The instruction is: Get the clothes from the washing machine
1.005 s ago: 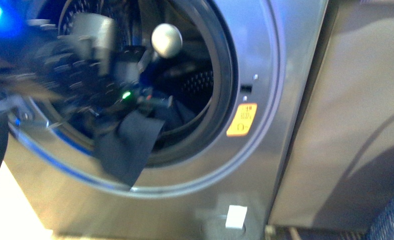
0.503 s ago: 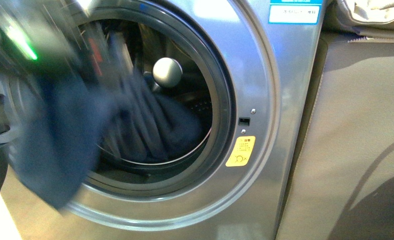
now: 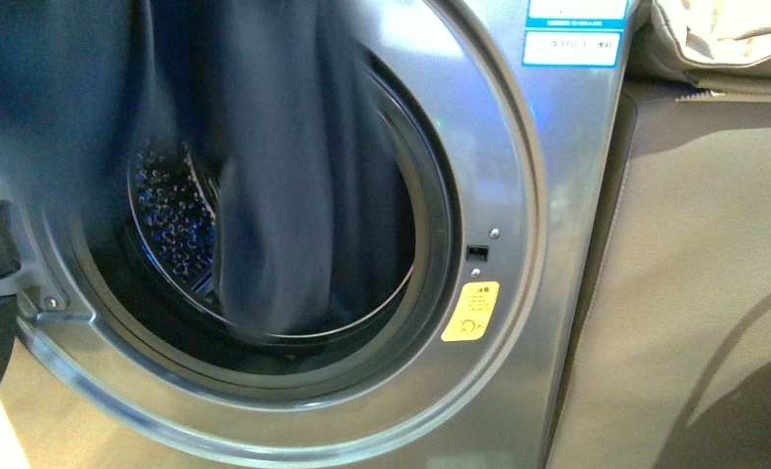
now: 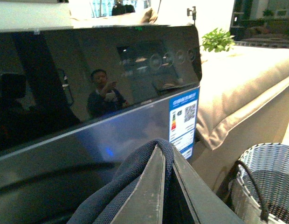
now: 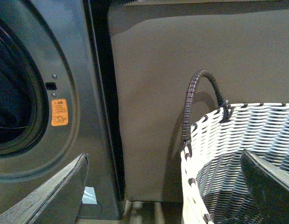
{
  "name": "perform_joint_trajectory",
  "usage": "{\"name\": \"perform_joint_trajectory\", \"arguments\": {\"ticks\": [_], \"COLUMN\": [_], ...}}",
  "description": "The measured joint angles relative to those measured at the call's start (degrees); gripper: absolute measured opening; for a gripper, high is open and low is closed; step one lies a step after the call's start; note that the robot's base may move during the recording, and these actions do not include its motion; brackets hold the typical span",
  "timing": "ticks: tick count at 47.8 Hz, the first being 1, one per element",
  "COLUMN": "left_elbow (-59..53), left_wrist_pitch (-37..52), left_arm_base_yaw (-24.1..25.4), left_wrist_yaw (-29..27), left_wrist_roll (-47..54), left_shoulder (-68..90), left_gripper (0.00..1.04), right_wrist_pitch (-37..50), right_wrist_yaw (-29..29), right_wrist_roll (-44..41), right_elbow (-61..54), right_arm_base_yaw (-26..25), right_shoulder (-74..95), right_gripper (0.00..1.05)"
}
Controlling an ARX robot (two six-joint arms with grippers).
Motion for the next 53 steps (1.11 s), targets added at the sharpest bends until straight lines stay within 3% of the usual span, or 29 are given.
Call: {"name": "perform_joint_trajectory", "arguments": {"ticks": [18,27,46,53], "left_elbow": [24.4,43.8,66.0,67.9], "left_wrist_pitch": [-10.8,-19.3,-31.7,-32.8], "left_arm_base_yaw": [-7.1,-10.8,-12.5,-12.8], "left_wrist_yaw": [-0.3,-1.4,-2.0,-1.9], "left_wrist_roll": [-0.8,0.3,-2.4,-2.6], "left_shoulder": [9.8,17.2,26.6,28.0], "left_gripper": [0.05,0.05,0.05,0.05], "right_wrist_pitch": [0.0,0.0,0.0,0.0], "right_wrist_yaw": [0.0,0.0,0.0,0.0], "right_wrist_roll": [0.0,0.0,0.0,0.0], "right_elbow": [0.0,0.0,0.0,0.0], "right_arm_base_yaw": [0.0,0.0,0.0,0.0], "right_shoulder": [0.0,0.0,0.0,0.0], "right_gripper": [0.97,0.97,0.97,0.97]}}
